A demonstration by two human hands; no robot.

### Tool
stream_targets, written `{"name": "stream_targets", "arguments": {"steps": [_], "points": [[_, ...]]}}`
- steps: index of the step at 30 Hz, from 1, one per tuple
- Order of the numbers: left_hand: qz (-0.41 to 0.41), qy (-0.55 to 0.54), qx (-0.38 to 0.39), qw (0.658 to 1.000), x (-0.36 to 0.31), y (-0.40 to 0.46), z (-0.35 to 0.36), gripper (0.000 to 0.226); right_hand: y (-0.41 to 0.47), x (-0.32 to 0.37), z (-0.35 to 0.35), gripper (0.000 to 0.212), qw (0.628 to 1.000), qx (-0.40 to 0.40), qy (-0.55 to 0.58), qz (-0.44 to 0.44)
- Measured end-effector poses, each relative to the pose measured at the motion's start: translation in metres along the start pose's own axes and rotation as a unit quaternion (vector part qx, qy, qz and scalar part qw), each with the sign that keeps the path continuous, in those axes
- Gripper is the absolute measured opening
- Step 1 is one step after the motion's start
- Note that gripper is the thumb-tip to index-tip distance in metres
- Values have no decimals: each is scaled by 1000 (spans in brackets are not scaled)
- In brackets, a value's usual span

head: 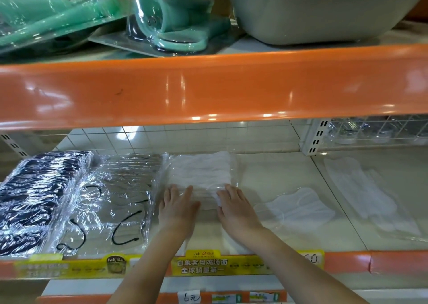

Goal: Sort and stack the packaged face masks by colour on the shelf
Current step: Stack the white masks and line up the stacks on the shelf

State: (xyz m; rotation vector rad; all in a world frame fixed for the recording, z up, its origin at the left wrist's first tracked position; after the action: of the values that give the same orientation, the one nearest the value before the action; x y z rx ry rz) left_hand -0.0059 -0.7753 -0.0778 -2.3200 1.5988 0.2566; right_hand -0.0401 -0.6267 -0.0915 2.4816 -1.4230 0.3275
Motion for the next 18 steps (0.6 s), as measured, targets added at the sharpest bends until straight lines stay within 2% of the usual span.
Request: {"name": "stream_targets", "arguments": {"steps": [3,6,8,12,16,18], "points": [[32,3,-44,999,-7,-11,4,51,0,-2,-2,36,1000,-5,2,-14],[134,-28,-122,983,-23,-25,8,46,-5,-2,-10,33,998,-61,15,-32],[181,-49,-145,971,-34,-32,11,40,-12,-7,-15,29,995,-94,28,-32],[214,-76,-130,965,-61,-45,18,25,-28,-29,-24,33,992,-120,27,-23],[227,-71,-88,967,-85,-54,31,34,-46,-65,-38,28,992,-127,7,5],[234,-62,-75,967,-96,-57,36,31,-55,-87,-46,26,991,-129,-6,26]]}}
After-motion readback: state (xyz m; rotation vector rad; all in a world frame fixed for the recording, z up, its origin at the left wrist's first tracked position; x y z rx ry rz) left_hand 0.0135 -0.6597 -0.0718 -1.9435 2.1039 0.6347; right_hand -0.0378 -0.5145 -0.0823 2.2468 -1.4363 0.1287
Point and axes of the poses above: each hand's wrist, its own y-axis towards the middle knuckle, its own z-axis out of the palm, x = y × z, the point moved 4 cm from there along y, towards the middle knuckle, and after that the axes turned 5 degrees about -y, right-handed, at the moved point
